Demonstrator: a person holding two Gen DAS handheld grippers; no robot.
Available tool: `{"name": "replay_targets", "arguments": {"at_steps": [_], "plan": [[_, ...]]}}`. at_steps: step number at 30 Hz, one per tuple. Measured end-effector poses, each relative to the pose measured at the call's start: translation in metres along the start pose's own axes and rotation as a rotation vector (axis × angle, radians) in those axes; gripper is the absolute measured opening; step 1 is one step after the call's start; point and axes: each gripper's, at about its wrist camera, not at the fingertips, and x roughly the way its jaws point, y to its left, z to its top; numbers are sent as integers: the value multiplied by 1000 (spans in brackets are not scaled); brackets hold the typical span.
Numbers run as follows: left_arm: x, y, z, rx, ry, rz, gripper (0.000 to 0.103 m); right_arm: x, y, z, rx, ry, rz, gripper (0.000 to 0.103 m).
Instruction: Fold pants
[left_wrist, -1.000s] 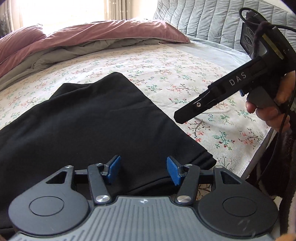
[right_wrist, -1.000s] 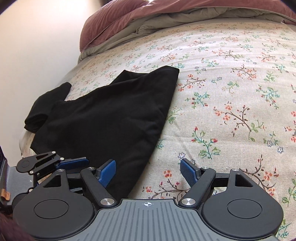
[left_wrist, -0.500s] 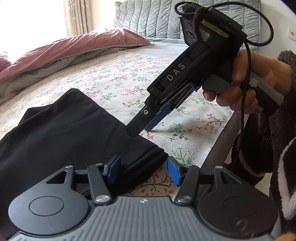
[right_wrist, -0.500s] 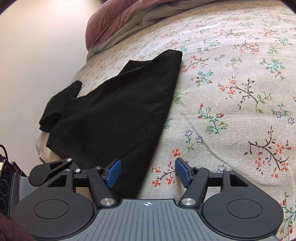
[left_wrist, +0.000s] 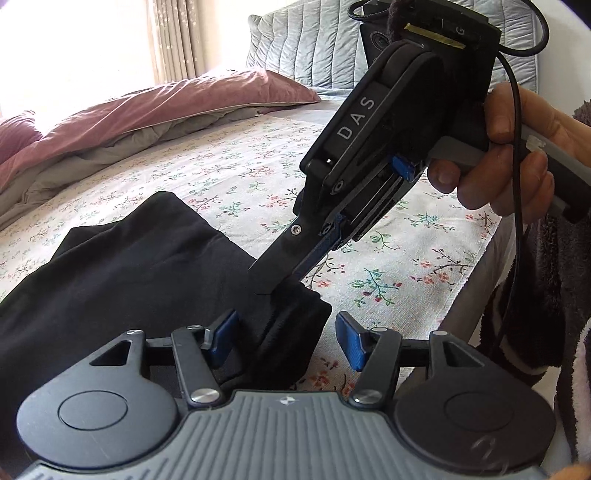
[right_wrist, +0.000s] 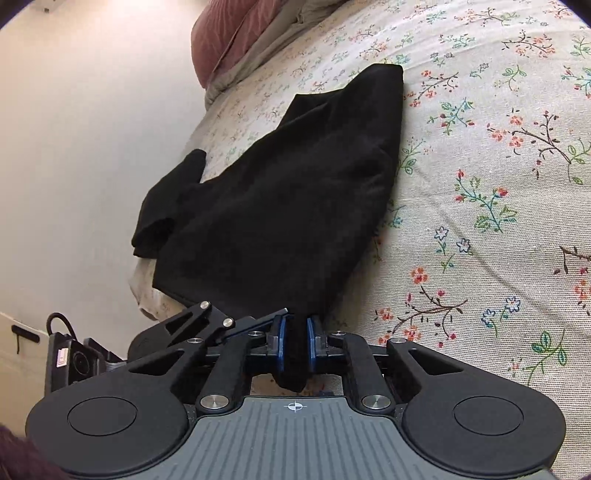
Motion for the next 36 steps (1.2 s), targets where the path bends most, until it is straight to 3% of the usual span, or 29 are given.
{"name": "replay_targets", "arguments": {"at_steps": [2, 7, 8, 10, 12, 14, 24, 27, 33, 36], "plan": [[5, 3, 3, -41, 20, 48, 68, 0, 3, 5, -8, 0, 10, 12], [15, 21, 1, -198, 84, 98, 41, -2, 6, 13, -31, -7, -11, 16], [14, 23, 1, -216, 86, 109, 35, -4, 6, 16, -32, -25, -30, 17], [11, 25, 1, -255, 90, 122, 28, -6, -1, 26, -17, -69, -94, 30], [8, 28, 2, -308, 92, 128, 25, -5, -11, 38, -2, -115, -170, 32], [6, 28, 2, -343, 90, 137, 24, 2, -23, 53, 12, -139, -207, 32], [-7, -5, 0, -342, 42, 281, 22, 45, -66, 117, 131, -294, -135, 28], [-1, -16, 5, -287, 37, 346, 20, 50, -73, 131, 144, -319, -133, 11], [-5, -40, 28, -270, -9, 376, 19, 26, -73, 137, 191, -335, -114, 4], [-4, -57, 40, -277, -14, 353, 19, 3, -80, 135, 227, -339, -98, 4]]}}
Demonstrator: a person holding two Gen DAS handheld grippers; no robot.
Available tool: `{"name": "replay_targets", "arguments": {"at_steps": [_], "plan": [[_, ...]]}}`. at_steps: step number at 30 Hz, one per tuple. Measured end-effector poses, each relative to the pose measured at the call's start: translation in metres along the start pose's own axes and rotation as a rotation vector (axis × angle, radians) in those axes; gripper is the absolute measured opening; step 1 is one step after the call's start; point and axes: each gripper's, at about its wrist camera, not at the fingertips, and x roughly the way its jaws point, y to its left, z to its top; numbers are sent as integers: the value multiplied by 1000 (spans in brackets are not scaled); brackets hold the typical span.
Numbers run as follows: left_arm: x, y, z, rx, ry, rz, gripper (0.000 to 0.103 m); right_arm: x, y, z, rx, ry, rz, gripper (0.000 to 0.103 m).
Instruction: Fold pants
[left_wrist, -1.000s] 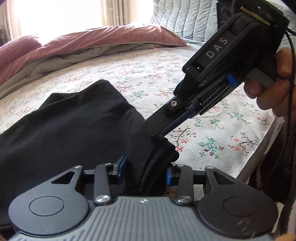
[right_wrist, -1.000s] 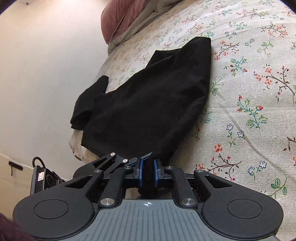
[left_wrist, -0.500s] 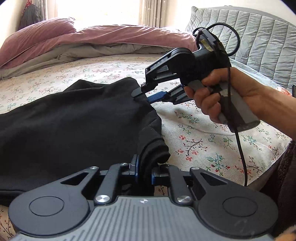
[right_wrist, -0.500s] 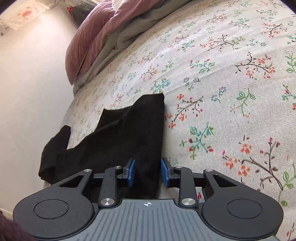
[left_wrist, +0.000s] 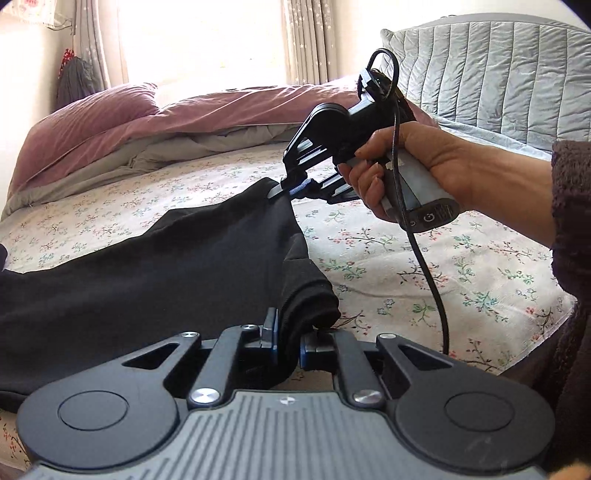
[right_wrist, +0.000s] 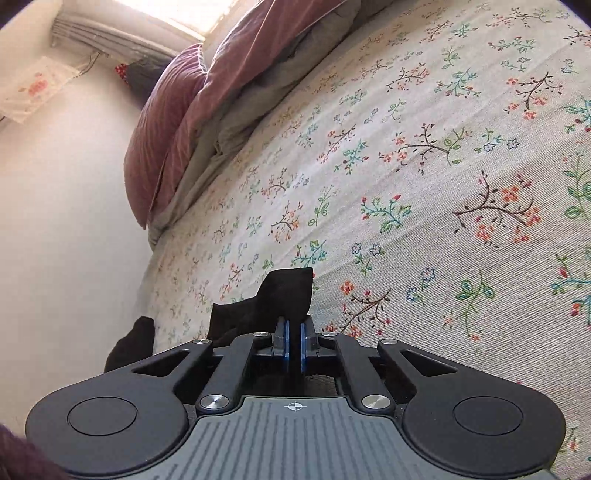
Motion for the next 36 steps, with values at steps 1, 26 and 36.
{"name": "replay_targets", "arguments": {"at_steps": [1, 26, 36], "plan": [[-1, -5, 2, -2, 1, -12, 19, -7, -3, 1, 10, -2, -3, 4], [-35, -43, 12, -212, -88, -292, 20, -147, -64, 14, 145, -87, -69, 5], [-45, 46, -9, -451, -57, -237, 20, -86, 15, 6, 23, -43, -7, 5]]}}
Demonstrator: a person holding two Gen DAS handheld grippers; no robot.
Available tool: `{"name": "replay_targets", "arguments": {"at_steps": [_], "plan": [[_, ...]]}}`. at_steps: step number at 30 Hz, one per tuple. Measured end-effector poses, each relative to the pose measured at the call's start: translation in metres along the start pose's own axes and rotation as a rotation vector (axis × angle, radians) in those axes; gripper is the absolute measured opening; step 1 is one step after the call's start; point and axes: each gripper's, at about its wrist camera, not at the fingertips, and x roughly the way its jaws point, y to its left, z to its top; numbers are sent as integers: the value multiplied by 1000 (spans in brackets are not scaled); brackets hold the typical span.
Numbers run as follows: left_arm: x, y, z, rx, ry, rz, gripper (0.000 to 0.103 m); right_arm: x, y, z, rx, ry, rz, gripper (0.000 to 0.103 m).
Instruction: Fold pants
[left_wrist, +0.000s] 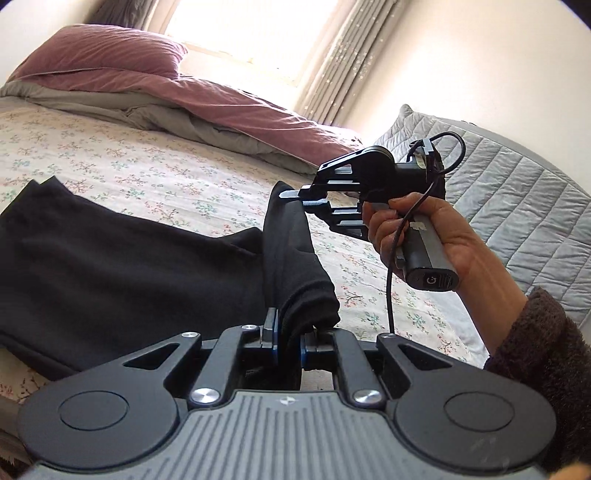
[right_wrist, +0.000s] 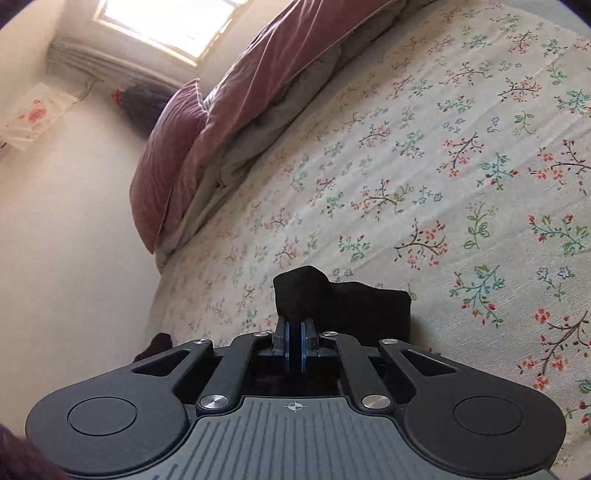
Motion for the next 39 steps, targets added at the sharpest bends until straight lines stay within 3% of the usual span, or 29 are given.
{"name": "replay_targets", "arguments": {"at_steps": [9, 13, 16, 18, 20, 22, 29, 37, 39], "plan": [[1, 70, -12, -169, 106, 104, 21, 92, 39, -41, -101, 120, -7, 6], [3, 87, -12, -179, 181, 70, 27, 121, 48, -56, -151, 155, -40, 12], [0, 86, 0, -101, 233, 14, 46, 130, 50, -64, -176, 158, -65, 15], [-5, 86, 9, -50, 244, 4, 67, 129, 51, -64, -187, 160, -59, 21], [-3, 89, 22, -12, 252, -10, 72, 123, 52, -62, -178, 166, -42, 30], [4, 96, 34, -4, 266, -33, 72, 114, 54, -60, -185, 167, -23, 41], [58, 120, 62, -92, 337, -73, 70, 80, 56, -68, -285, 177, -61, 42], [99, 110, 66, -94, 337, -33, 48, 58, 45, -86, -316, 231, -68, 42], [102, 109, 66, -98, 324, -17, 32, 54, 45, -91, -348, 234, -84, 44]]}}
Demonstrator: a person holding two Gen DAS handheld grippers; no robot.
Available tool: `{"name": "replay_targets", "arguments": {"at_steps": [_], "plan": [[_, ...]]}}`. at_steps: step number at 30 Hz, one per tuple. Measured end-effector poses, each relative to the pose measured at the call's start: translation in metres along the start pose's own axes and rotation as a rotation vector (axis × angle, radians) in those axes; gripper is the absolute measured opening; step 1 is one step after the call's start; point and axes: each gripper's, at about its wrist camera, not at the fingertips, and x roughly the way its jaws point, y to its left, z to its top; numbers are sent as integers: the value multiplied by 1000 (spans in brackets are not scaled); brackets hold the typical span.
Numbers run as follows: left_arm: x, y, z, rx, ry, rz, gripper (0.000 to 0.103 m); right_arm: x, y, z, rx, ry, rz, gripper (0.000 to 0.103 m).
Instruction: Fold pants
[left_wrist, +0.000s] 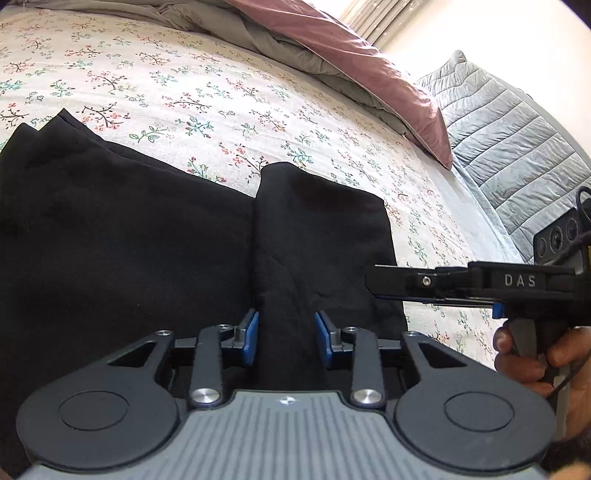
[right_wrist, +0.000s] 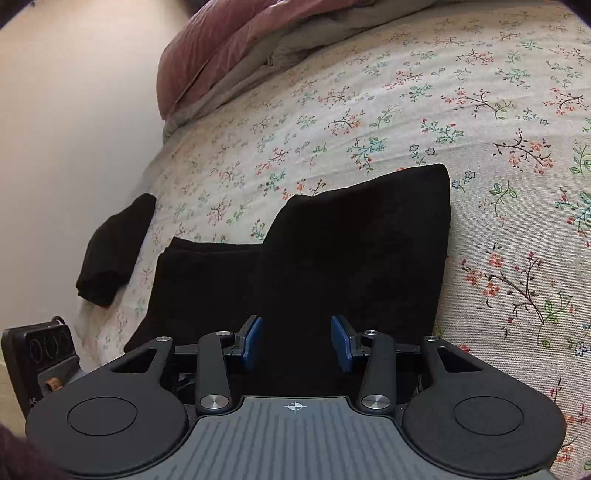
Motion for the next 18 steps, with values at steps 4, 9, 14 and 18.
{"name": "replay_targets", "arguments": {"at_steps": [4, 9, 14, 18], "plan": [[-4, 6, 0, -64, -50, 14, 15, 0, -1, -9, -28, -2, -38, 50], [-26, -9, 13, 40, -111, 85, 15, -1, 0, -14, -42, -5, -29, 49], [-54, 8, 30, 52, -141, 184, 15, -1, 9, -15, -81, -7, -25, 50], [-77, 39, 39, 25, -163, 266, 15, 3, 14, -15, -88, 4, -17, 51]]}}
